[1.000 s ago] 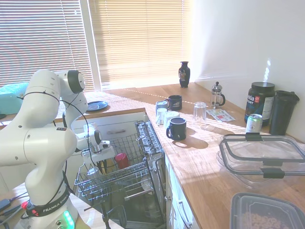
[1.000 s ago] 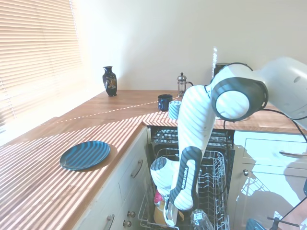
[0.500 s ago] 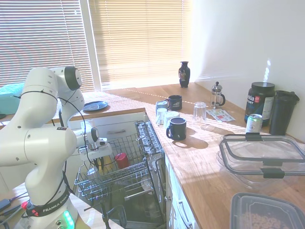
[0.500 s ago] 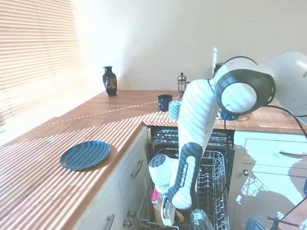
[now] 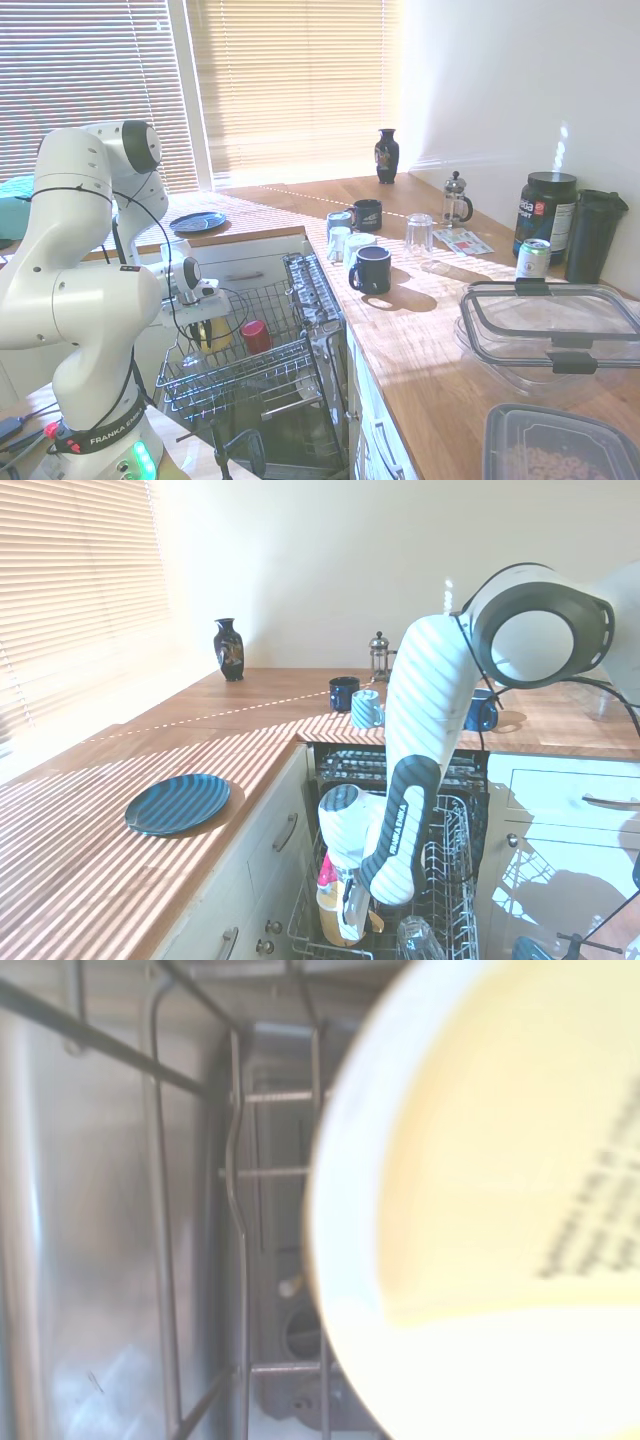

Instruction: Remove a mug cup out of the dishwasher

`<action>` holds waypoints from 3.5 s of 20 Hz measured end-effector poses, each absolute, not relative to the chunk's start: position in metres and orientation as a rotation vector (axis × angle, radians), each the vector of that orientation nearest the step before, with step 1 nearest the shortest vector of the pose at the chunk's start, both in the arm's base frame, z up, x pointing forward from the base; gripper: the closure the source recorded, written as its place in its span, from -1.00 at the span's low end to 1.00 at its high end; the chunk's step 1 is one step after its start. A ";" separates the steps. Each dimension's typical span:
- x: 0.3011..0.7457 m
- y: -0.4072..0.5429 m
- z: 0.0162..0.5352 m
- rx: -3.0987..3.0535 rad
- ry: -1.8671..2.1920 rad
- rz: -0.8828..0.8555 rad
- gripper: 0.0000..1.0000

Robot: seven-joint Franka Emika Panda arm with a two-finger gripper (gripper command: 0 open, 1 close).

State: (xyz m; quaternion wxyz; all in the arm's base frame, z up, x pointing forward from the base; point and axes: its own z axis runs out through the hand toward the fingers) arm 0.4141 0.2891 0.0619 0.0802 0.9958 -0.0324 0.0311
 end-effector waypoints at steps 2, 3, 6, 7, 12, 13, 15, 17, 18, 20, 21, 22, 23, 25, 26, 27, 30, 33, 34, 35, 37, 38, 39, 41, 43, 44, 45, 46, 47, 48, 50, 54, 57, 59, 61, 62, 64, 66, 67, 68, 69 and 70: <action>0.413 0.289 0.076 2.987 -0.114 0.122 1.00; 0.413 0.289 0.084 2.993 -0.126 0.139 1.00; 0.407 0.291 0.102 3.004 -0.154 0.168 1.00; 0.405 0.292 0.108 3.007 -0.162 0.178 1.00; 0.408 0.296 0.128 3.017 -0.221 0.236 1.00; 0.409 0.296 0.133 3.021 -0.233 0.248 1.00; 0.414 0.297 0.145 3.030 -0.251 0.274 1.00; 0.419 0.296 0.159 3.039 -0.270 0.307 1.00; 0.422 0.296 0.169 3.043 -0.281 0.322 1.00; 0.427 0.296 0.189 3.049 -0.296 0.350 1.00; 0.430 0.295 0.200 3.052 -0.306 0.365 1.00; 0.432 0.294 0.212 3.053 -0.317 0.382 1.00; 0.435 0.291 0.224 3.054 -0.329 0.400 1.00; 0.442 0.284 0.247 3.057 -0.358 0.435 1.00; 0.446 0.280 0.257 3.060 -0.371 0.448 1.00; 0.448 0.276 0.266 3.063 -0.383 0.454 1.00; 0.456 0.272 0.293 3.074 -0.419 0.469 1.00; 0.467 0.282 0.319 3.081 -0.435 0.491 1.00; 0.471 0.286 0.327 3.083 -0.438 0.497 1.00; 0.475 0.290 0.334 3.084 -0.441 0.503 1.00; 0.485 0.297 0.347 3.084 -0.448 0.515 1.00; 0.491 0.299 0.354 3.084 -0.452 0.520 1.00; 0.496 0.302 0.361 3.084 -0.457 0.526 1.00; 0.507 0.308 0.376 3.085 -0.464 0.536 1.00; 0.521 0.312 0.394 3.085 -0.471 0.549 1.00; 0.529 0.313 0.403 3.086 -0.478 0.554 1.00; 0.538 0.313 0.409 3.084 -0.485 0.557 1.00; 0.548 0.312 0.414 3.077 -0.497 0.555 1.00; 0.560 0.310 0.417 3.071 -0.511 0.548 1.00; 0.574 0.306 0.418 3.063 -0.526 0.539 1.00; 0.601 0.298 0.418 3.050 -0.552 0.519 1.00; 0.647 0.280 0.420 3.032 -0.599 0.491 1.00; 0.667 0.269 0.423 3.022 -0.627 0.474 1.00; 0.677 0.262 0.425 3.015 -0.647 0.463 1.00; 0.687 0.250 0.424 3.005 -0.671 0.460 1.00; 0.691 0.242 0.422 3.000 -0.685 0.458 1.00; 0.699 0.226 0.418 2.995 -0.710 0.447 1.00; 0.703 0.213 0.417 2.990 -0.735 0.439 1.00; 0.705 0.207 0.417 2.987 -0.749 0.437 1.00; 0.707 0.200 0.416 2.980 -0.764 0.437 1.00; 0.710 0.191 0.415 2.971 -0.782 0.435 1.00; 0.713 0.182 0.413 2.964 -0.800 0.430 1.00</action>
